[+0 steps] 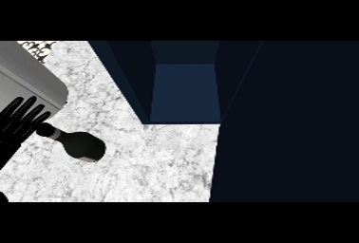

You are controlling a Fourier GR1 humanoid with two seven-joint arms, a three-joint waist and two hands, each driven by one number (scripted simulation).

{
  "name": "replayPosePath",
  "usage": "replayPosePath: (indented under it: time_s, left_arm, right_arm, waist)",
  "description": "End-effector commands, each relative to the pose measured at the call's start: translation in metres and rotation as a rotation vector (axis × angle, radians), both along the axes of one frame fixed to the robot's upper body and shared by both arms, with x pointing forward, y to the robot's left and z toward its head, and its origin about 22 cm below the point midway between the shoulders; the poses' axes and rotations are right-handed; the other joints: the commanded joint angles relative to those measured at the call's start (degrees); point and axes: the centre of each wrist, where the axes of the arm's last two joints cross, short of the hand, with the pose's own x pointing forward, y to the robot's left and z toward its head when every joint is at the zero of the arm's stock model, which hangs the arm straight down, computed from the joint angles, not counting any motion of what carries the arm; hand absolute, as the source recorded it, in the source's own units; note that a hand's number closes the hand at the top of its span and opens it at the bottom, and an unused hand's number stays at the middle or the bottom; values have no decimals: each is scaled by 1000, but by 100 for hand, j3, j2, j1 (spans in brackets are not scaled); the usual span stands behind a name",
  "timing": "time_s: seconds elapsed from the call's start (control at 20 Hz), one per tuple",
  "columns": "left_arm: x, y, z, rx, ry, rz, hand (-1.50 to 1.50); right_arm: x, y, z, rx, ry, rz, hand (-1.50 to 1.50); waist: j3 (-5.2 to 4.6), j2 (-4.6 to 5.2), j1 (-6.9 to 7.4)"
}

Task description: Pick up the wine, place it into the cabinet and close the cabinet

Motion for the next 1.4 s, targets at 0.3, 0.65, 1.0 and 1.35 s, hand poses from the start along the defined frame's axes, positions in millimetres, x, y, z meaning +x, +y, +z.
replayPosePath:
  time_s: [0.3, 0.65, 1.0, 1.35]
  left_arm:
    - [28, 2, -29, 22, 6, 20, -150]
    - [29, 16, -56, 26, 42, -14, -150]
    - [39, -1, -74, 42, 46, -20, -150]
    - [38, 0, -89, 13, 42, -22, -150]
  right_arm:
    - [-29, -4, 7, 53, -35, 24, -150]
    - [-34, -9, 8, 26, -34, 38, -150]
    - [-26, -14, 17, 25, -34, 38, -150]
    - [-27, 4, 15, 46, -40, 35, -150]
  waist:
    - [2, 1, -18]
    - [0, 4, -41]
    - [-2, 8, -36]
    - [-6, 4, -37]
